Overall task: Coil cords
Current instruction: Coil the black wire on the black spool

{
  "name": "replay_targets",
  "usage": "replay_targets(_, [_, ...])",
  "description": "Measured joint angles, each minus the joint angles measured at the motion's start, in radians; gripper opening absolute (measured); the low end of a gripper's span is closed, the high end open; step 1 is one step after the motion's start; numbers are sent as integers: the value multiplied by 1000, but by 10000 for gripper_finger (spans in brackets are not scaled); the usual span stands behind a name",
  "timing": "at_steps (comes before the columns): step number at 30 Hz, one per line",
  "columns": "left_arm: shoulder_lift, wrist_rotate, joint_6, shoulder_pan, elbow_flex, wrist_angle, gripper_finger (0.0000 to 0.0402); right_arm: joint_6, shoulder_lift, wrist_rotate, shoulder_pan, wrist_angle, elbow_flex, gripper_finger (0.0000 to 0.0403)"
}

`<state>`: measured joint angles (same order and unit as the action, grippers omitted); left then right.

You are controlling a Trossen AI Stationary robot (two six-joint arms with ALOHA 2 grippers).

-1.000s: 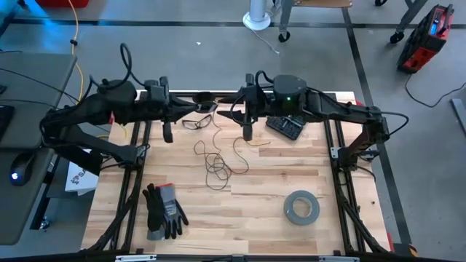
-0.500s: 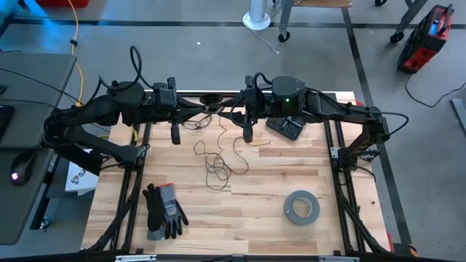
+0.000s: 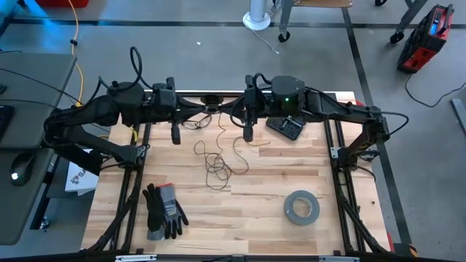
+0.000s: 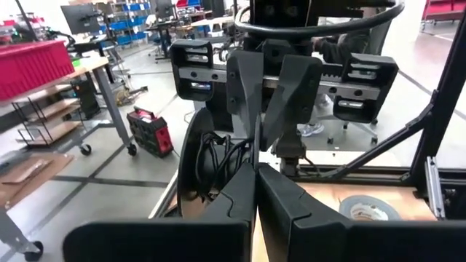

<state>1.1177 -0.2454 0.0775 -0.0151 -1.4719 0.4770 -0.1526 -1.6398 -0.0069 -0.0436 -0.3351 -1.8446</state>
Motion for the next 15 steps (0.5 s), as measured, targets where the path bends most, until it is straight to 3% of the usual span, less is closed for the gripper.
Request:
replay_targets(6, [-37,37,-43,1,-2,42,48,-6,4,8,2,-54,0,1])
replay_targets(15, [-3,57,12,0,-1,141,127,-38,1,7,1,-107,0,1])
